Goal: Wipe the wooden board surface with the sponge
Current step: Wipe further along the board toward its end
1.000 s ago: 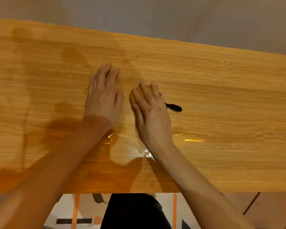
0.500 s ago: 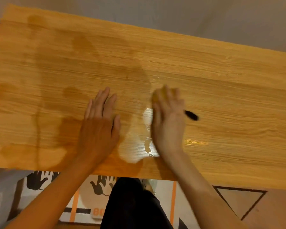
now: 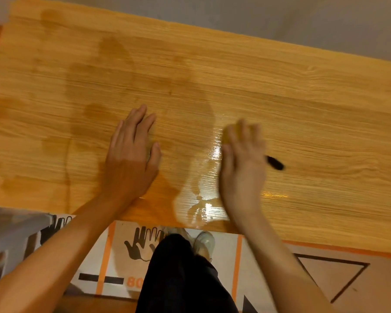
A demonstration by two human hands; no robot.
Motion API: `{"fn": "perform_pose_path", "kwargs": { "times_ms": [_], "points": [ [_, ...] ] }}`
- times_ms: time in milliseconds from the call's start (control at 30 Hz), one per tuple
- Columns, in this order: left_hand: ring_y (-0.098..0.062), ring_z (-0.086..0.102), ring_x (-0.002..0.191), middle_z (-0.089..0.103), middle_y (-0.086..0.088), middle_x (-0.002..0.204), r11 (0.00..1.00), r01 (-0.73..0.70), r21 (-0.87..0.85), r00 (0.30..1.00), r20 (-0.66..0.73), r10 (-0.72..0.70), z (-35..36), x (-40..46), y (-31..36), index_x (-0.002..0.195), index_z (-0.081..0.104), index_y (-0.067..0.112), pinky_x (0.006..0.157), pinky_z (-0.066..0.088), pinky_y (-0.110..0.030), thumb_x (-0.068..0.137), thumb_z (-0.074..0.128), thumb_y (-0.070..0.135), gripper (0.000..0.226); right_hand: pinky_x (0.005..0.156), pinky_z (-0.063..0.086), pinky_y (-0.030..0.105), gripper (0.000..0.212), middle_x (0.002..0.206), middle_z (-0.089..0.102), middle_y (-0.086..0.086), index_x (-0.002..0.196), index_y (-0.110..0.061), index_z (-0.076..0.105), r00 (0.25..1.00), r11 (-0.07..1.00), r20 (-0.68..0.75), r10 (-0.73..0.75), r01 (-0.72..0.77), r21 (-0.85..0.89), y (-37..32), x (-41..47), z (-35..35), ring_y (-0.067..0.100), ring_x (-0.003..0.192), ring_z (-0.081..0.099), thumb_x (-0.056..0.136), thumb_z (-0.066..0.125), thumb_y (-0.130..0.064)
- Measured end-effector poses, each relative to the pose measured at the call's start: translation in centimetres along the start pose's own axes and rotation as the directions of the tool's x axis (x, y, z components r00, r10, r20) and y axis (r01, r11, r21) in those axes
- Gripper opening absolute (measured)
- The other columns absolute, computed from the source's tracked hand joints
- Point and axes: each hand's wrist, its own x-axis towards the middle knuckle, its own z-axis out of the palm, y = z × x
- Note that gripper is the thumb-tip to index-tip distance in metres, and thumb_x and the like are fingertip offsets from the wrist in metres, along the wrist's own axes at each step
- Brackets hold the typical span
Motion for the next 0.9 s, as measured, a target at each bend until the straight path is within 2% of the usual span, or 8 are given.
{"fn": "perform_pose_path", "kwargs": {
  "times_ms": [100,167,400,500,600,667,800,900],
  "points": [
    [-0.026,0.029,0.153,0.035,-0.011,0.162,1.000,-0.001,-0.006,1.000,0.019,0.001,-0.2,-0.1,0.2,0.149,0.044,0.005,0.128,0.017,-0.041,0.100,0.045,0.022,0.053,0.121,0.019,0.048,0.038,0.154,0.037,0.004,0.139,-0.019,0.051,0.922,0.945,0.213,-0.324,0.326,0.030,-3.9,-1.8,2.6,0.028,0.148,0.021,0.102,0.045,-0.025],
    [-0.026,0.028,0.153,0.035,-0.011,0.162,1.000,-0.004,-0.020,1.000,0.027,0.005,-0.2,-0.1,0.3,0.150,0.043,0.005,0.127,0.019,-0.043,0.100,0.046,0.023,0.053,0.123,0.015,0.048,0.040,0.156,0.033,0.000,0.141,-0.022,0.047,0.896,0.928,0.252,-0.367,0.372,0.027,-1.4,-1.7,1.1,0.024,0.149,0.017,0.102,0.043,-0.028],
    [-0.027,0.030,0.151,0.034,-0.011,0.161,1.000,-0.015,0.000,0.999,0.044,0.015,-0.3,0.0,0.0,0.149,0.042,0.004,0.123,0.025,-0.050,0.102,0.044,0.025,0.051,0.118,0.003,0.062,0.041,0.159,0.027,-0.003,0.144,-0.023,0.045,0.985,0.983,0.021,0.171,-0.169,-0.073,7.8,-2.2,-5.2,0.026,0.151,0.007,0.103,0.040,-0.025],
    [-0.028,0.030,0.151,0.034,-0.012,0.162,1.000,-0.014,0.012,0.999,0.043,0.013,-0.4,0.1,0.0,0.149,0.042,0.004,0.123,0.025,-0.049,0.102,0.043,0.026,0.051,0.119,0.011,0.059,0.040,0.156,0.033,0.001,0.142,-0.024,0.047,0.994,0.987,0.077,-0.076,0.086,-0.135,1.2,-3.1,-0.7,0.030,0.149,0.015,0.102,0.047,-0.021],
    [-0.027,0.030,0.151,0.034,-0.011,0.162,1.000,-0.022,0.022,0.998,0.051,0.021,-0.6,0.0,0.1,0.149,0.042,0.005,0.123,0.025,-0.049,0.103,0.042,0.028,0.052,0.118,0.025,0.054,0.043,0.154,0.036,0.002,0.142,-0.025,0.046,0.878,0.890,0.260,-0.401,0.440,-0.114,-3.0,-4.5,2.6,0.032,0.146,0.024,0.100,0.052,-0.026],
    [-0.027,0.029,0.152,0.034,-0.010,0.162,1.000,-0.024,0.019,0.998,0.057,0.023,-0.6,0.0,0.2,0.149,0.042,0.005,0.122,0.026,-0.050,0.103,0.042,0.028,0.052,0.120,0.023,0.048,0.042,0.154,0.036,0.001,0.142,-0.022,0.046,0.837,0.868,0.294,-0.461,0.494,-0.046,-0.3,-4.0,1.1,0.027,0.147,0.023,0.101,0.047,-0.029],
    [-0.026,0.029,0.152,0.033,-0.009,0.162,1.000,-0.020,0.009,0.998,0.056,0.020,-0.5,0.0,0.2,0.150,0.041,0.006,0.123,0.026,-0.050,0.103,0.042,0.027,0.051,0.119,0.024,0.051,0.041,0.155,0.035,0.000,0.142,-0.018,0.047,0.977,0.985,0.125,-0.170,0.174,-0.018,9.3,-4.8,-5.3,0.021,0.149,0.018,0.101,0.046,-0.022],
    [-0.026,0.028,0.152,0.033,-0.009,0.162,1.000,-0.022,0.016,0.999,0.050,0.021,-0.4,0.1,-0.2,0.150,0.041,0.008,0.123,0.025,-0.047,0.103,0.042,0.028,0.051,0.119,0.022,0.052,0.040,0.155,0.033,0.001,0.142,-0.014,0.047,0.985,0.984,-0.047,0.165,-0.162,0.071,9.2,-5.5,-5.6,0.022,0.150,0.015,0.102,0.044,-0.017]
  ]
}}
